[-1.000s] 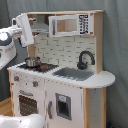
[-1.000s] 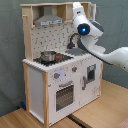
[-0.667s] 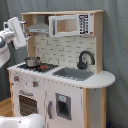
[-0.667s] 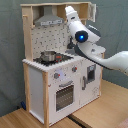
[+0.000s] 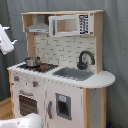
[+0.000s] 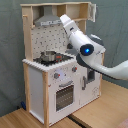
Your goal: Play with the kitchen
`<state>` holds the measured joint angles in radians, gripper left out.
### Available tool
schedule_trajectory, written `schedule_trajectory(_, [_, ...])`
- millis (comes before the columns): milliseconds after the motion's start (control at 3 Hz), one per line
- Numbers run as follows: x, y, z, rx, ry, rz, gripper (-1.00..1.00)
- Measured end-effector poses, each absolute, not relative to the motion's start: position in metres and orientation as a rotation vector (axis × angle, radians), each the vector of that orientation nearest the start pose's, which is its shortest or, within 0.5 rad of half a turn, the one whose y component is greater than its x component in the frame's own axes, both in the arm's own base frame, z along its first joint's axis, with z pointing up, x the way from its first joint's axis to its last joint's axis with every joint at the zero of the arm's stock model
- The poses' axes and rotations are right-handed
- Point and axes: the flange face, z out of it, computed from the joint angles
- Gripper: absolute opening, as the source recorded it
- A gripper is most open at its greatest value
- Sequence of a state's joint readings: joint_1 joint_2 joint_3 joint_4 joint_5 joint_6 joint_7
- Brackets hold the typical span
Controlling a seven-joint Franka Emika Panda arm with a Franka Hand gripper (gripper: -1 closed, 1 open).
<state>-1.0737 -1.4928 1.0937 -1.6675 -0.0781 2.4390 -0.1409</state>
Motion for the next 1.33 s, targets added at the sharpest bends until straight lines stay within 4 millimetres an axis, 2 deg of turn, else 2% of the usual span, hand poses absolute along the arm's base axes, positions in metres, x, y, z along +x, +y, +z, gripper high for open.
schedule_trajectory(667, [0.335,0.584,0.547,1.067,0.864,1.104,1.00])
schedule_trajectory(1000, [0.336,0.587,0.510,1.031,0.953,1.067,1.00])
schedule_trajectory(1333, [0.324,0.580,0.495,1.006,1.004,1.059,1.00])
